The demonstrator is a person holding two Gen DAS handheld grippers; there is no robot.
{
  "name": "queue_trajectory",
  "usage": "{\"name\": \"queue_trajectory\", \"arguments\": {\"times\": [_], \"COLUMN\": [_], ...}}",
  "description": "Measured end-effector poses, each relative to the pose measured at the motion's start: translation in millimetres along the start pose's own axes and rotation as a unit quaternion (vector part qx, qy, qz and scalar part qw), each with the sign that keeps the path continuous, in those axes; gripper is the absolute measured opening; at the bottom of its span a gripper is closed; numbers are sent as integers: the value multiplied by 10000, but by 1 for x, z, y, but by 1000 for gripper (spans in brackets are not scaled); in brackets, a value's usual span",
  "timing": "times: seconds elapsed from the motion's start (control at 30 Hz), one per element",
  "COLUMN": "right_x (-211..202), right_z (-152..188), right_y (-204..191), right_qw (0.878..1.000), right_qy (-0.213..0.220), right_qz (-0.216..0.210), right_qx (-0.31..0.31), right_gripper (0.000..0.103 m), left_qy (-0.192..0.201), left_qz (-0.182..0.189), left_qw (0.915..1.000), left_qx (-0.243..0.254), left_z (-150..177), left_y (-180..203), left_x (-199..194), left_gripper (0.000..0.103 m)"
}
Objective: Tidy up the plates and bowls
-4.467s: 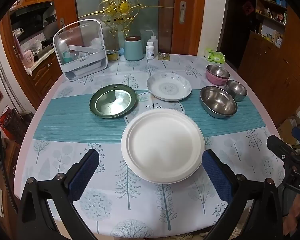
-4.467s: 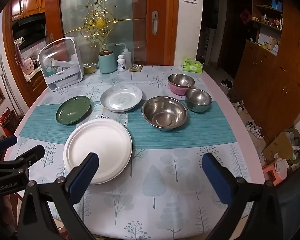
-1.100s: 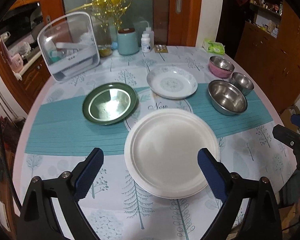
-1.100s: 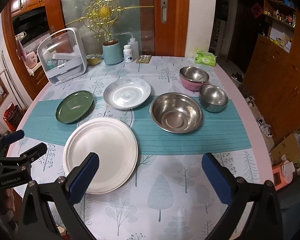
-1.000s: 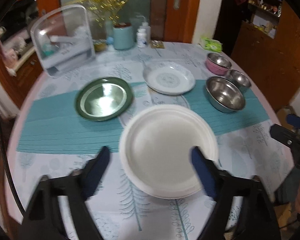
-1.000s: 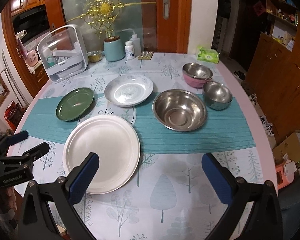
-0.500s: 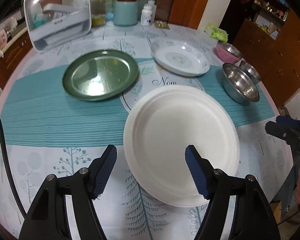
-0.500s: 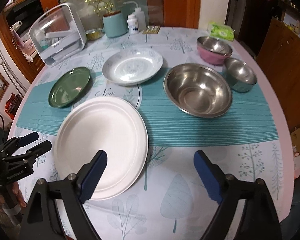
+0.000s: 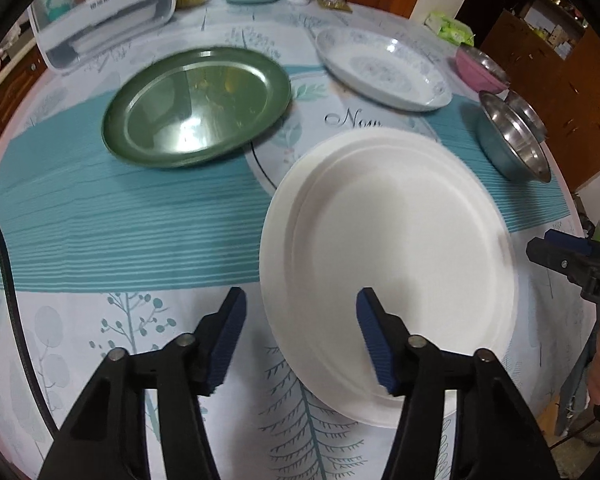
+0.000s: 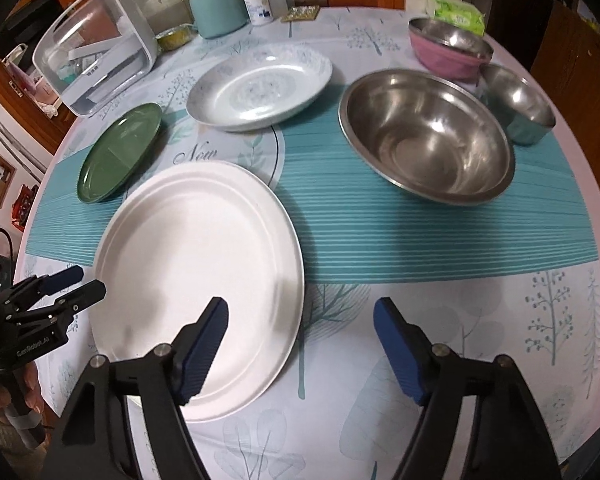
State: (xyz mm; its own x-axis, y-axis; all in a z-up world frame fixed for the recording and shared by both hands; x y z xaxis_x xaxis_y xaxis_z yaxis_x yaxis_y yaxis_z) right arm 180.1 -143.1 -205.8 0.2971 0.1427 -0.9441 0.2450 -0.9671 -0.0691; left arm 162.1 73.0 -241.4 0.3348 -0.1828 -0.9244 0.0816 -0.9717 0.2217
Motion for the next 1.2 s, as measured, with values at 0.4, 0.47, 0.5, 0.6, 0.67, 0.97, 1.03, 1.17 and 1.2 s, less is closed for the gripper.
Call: {"name": "queue_trajectory", "arguments": {"times": [0.4, 0.47, 0.5, 0.6, 0.67, 0.97, 1.03, 1.17, 1.2], "right_x": [29, 32, 34, 35, 36, 30, 25, 10, 5], "right_z": [9, 10, 10, 10, 9, 13, 14, 16, 15], "right_y": [4, 3, 2, -1, -4, -6, -7, -11, -14], "right_qw": [9984, 9981, 9979, 9978, 9972, 9982, 9984, 9987, 9987], "right_qy": [-439, -485, -511, -485, -484, -415, -378, -322, -287], "right_qz": [-256, -291, -316, -380, -511, -373, -370, -357, -379], "right_qx": [235, 251, 257, 240, 262, 225, 213, 180, 160], "right_gripper": [51, 48, 45, 37, 29, 22, 22, 22, 22], "left_qy": [-283, -296, -303, -322, -322, -358, -311, -161, -97], "left_qz": [151, 181, 193, 174, 154, 141, 151, 175, 182], "left_qw": [9994, 9993, 9993, 9993, 9993, 9989, 9991, 9995, 9996], "left_qx": [-123, -124, -120, -98, -108, -261, -257, -197, -172], "left_z": [-1, -2, -2, -2, -2, 2, 4, 8, 9], "left_y": [-4, -2, -2, -2, -2, -3, -4, -2, -2], "left_x": [16, 17, 18, 17, 17, 14, 10, -11, -19], "left_gripper": [46, 45, 43, 41, 40, 22, 22, 22, 22]}}
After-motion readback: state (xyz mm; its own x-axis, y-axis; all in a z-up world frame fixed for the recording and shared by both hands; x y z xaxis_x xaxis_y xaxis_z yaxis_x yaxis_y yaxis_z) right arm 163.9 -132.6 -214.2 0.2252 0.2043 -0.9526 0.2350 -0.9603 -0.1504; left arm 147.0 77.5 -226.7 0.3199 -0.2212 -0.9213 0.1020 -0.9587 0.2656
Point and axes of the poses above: each gripper's, at about its wrist camera, not at the fingertips, and x roughly the way its jaws point, y to its right, z to its underside, the point moved 8 cm from there along x, roughly the way its jaws point, and after that the axes turned 9 degrees about -x, right-handed, at the moved point
